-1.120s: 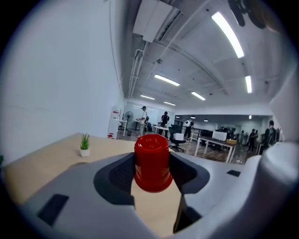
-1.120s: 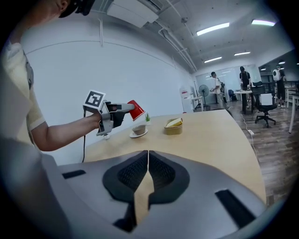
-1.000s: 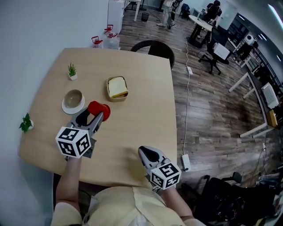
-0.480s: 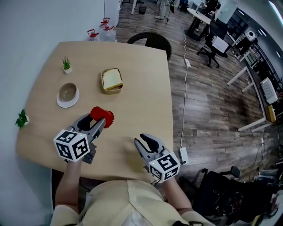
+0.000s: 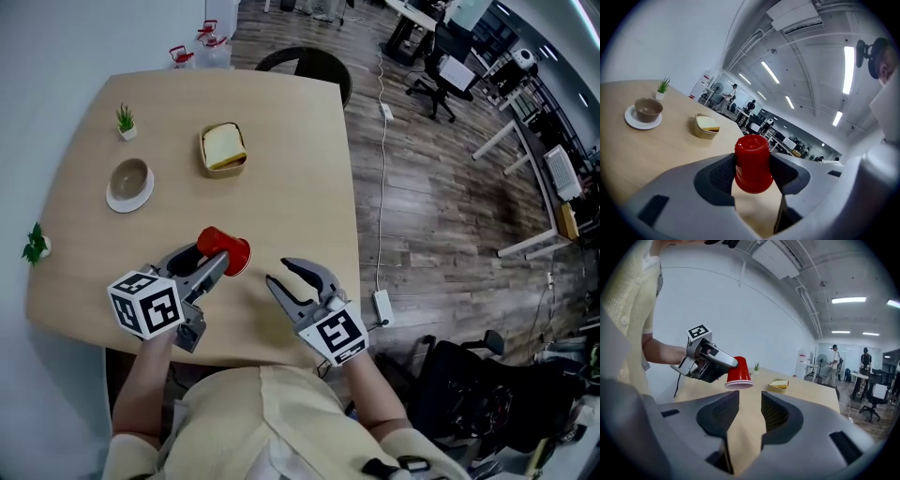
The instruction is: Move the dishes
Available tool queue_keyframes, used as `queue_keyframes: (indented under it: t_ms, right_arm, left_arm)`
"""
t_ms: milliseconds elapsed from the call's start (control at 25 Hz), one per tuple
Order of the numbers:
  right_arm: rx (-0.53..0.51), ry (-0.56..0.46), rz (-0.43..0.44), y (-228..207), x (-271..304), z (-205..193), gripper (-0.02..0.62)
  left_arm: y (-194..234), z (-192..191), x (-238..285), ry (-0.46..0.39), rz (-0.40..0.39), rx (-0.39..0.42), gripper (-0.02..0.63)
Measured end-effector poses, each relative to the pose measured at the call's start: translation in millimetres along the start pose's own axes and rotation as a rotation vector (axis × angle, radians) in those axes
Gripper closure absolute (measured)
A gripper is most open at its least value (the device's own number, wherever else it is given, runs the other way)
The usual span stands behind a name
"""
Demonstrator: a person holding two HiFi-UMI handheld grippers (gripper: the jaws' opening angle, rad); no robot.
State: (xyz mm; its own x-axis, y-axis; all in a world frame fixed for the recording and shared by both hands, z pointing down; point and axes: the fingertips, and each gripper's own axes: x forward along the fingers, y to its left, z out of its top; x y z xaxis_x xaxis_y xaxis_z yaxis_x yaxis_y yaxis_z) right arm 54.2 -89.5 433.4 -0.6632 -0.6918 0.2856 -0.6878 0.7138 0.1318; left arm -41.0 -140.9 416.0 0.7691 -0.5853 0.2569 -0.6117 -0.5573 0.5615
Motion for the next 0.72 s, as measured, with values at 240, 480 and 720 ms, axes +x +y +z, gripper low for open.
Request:
queue_keyframes:
  t_ms: [240, 480, 720]
  right_arm:
    - [-0.258, 0.053, -0.066, 6.1, -1.7, -7.1, 0.456]
    - [-0.493, 0.068, -0.110, 15.9, -9.1, -5.0, 0.456]
    - [-0.666, 0.094, -0.153, 20.5, -16.7, -10.2, 0.457]
  left_arm:
    - [-17.2, -13.0, 2.1, 0.018, -0.073, -0.096, 0.374]
    - [-35.4, -35.0, 12.1, 0.054, -0.139, -0.201, 0.374]
    - [-44.2, -48.1, 19.4, 0.064, -0.193, -0.319, 0.374]
